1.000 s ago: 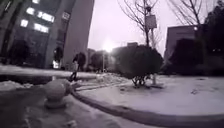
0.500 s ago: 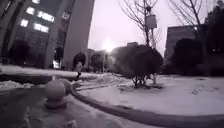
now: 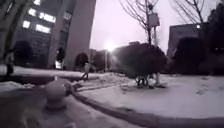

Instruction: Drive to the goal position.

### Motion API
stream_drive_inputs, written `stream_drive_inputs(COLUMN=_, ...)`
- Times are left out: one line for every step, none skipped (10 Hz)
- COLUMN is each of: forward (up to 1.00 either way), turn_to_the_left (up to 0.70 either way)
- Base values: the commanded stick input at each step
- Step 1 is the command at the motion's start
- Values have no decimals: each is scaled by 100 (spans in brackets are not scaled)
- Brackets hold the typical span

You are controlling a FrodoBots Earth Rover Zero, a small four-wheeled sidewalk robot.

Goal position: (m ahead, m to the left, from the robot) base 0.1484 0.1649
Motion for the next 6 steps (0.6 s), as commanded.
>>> stream_drive_inputs(forward=100, turn_to_the_left=27)
stream_drive_inputs(forward=100, turn_to_the_left=27)
stream_drive_inputs(forward=100, turn_to_the_left=27)
stream_drive_inputs(forward=83, turn_to_the_left=22)
stream_drive_inputs(forward=0, turn_to_the_left=0)
stream_drive_inputs(forward=0, turn_to_the_left=0)
